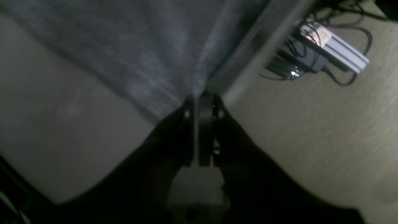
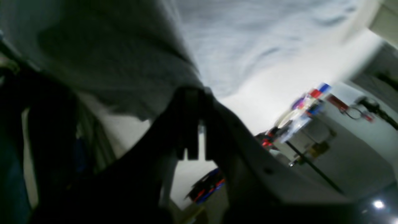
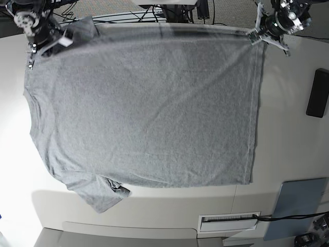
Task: Fold the T-shirt properly
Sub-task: 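Lift both grippers and drag the held side edge away from the shirt, then lower both grippers, folding the held side edge over onto the shirt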
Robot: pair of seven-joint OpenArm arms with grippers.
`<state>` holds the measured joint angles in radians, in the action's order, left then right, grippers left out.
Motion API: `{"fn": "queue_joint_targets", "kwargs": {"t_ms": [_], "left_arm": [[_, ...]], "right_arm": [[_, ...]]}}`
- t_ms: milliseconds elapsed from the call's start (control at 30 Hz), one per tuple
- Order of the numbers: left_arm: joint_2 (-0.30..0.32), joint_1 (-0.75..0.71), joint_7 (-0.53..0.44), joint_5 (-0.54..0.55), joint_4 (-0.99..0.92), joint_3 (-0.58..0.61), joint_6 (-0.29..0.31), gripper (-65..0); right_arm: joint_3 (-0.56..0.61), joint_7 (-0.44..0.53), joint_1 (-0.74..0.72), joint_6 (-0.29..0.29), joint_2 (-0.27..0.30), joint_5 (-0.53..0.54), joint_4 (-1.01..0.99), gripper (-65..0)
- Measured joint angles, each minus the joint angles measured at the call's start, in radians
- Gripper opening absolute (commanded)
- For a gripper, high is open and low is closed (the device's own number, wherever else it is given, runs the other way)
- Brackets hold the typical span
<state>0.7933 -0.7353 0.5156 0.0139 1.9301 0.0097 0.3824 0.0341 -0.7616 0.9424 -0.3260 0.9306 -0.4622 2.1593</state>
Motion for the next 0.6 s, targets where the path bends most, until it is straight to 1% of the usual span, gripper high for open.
{"fn": "queue_joint_targets", "kwargs": {"t_ms": [67,133,267,333,500,600], "left_arm": [[0.002,0.022,0.006,0.053,-0.002,-0.031,0.0,-65.0],[-0.004,0.052,0.005,0.07,-0.002,-0.056,0.0,-65.0],[-0.024,0.102,0.005,0.075,-0.003,-0.076,-0.008,-65.0],[-0.045,0.132,0.005,0.075,-0.015,-0.076,-0.019,-65.0],[-0.097,0.199,-0.01,0.075,-0.076,-0.076,-0.012,-65.0],[-0.106,0.229,-0.023,0.075,-0.108,-0.075,-0.004,-65.0]], "right_arm": [[0.001,0.018,-0.043,0.001,0.0,0.037,0.0,-65.0],[0.001,0.036,-0.084,0.001,-0.004,0.053,-0.008,-65.0],[0.002,0.048,-0.164,-0.003,-0.006,0.076,-0.045,-65.0],[0.002,0.065,-0.201,-0.001,-0.006,0.103,-0.058,-65.0],[0.002,0.095,-0.276,-0.035,-0.011,0.153,-0.084,-65.0],[0.003,0.116,-0.322,-0.04,-0.011,0.16,-0.104,-65.0]]}}
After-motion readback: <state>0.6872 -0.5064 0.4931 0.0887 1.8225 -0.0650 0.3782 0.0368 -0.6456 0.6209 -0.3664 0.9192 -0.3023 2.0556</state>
